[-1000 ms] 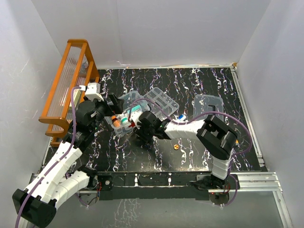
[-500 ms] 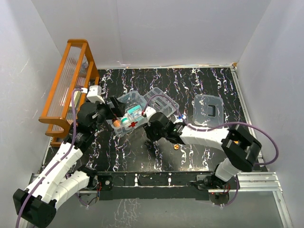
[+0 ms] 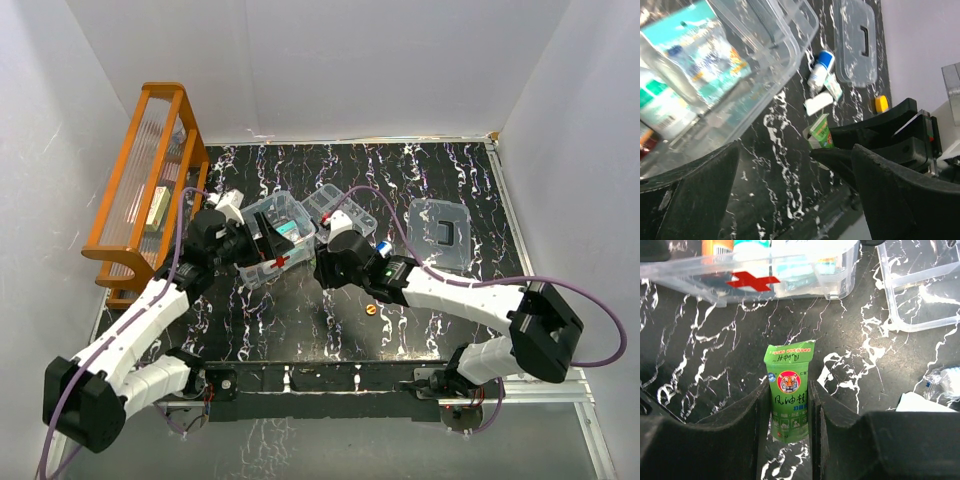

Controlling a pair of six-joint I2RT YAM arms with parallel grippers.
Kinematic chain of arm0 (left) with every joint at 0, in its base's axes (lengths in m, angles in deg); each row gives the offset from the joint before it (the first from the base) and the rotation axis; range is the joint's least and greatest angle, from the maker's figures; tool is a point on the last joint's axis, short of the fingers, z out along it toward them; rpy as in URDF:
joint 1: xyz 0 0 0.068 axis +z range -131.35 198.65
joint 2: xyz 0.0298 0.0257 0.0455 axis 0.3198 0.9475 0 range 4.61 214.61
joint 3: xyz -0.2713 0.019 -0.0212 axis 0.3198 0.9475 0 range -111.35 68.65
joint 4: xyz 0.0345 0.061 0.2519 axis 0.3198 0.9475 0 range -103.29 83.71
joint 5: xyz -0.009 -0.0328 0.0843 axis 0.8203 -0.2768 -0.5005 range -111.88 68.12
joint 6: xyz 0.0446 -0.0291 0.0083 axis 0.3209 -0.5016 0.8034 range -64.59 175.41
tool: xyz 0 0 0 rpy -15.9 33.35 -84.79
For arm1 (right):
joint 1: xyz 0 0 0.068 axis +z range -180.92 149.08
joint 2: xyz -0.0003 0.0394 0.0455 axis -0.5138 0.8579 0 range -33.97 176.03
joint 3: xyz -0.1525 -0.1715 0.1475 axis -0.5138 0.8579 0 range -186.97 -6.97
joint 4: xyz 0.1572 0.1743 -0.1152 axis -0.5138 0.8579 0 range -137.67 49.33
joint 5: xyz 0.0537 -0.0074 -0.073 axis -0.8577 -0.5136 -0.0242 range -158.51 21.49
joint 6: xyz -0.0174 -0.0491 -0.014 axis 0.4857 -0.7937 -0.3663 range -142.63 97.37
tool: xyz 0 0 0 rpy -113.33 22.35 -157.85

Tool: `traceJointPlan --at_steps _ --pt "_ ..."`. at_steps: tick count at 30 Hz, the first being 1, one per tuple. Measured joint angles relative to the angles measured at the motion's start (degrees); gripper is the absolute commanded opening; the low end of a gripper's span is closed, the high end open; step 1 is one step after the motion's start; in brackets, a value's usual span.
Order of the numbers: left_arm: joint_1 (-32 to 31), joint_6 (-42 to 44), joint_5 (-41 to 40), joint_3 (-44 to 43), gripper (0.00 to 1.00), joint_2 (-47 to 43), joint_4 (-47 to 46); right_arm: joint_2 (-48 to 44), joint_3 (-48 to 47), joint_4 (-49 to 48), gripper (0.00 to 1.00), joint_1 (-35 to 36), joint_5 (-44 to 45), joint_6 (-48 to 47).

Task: Organize the medicine kit

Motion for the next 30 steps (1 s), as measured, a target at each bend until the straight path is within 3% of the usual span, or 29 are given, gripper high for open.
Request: traceJointPlan --at_steps 10,14,21,30 --pt "0.0 -5.8 18.2 -1.7 0.86 9.3 -0.4 -0.9 -5.7 6.4 0.31 0.0 -9.5 -15.1" --pt "0.0 -6.1 25.5 -1.7 0.80 11.3 -2.1 -0.9 -8.8 7.9 0.31 0.0 -13.4 -19.2" --pt "0.1 -6.2 34.4 -1.4 0.61 11.5 -6.1 -1.2 -10.0 10.9 0.30 0.0 -18.5 -23.9" --pt "0.3 -6.3 40.8 1.3 0.51 12.6 -9.3 -1.3 -10.8 14.6 0.30 0.1 -22.3 -27.8"
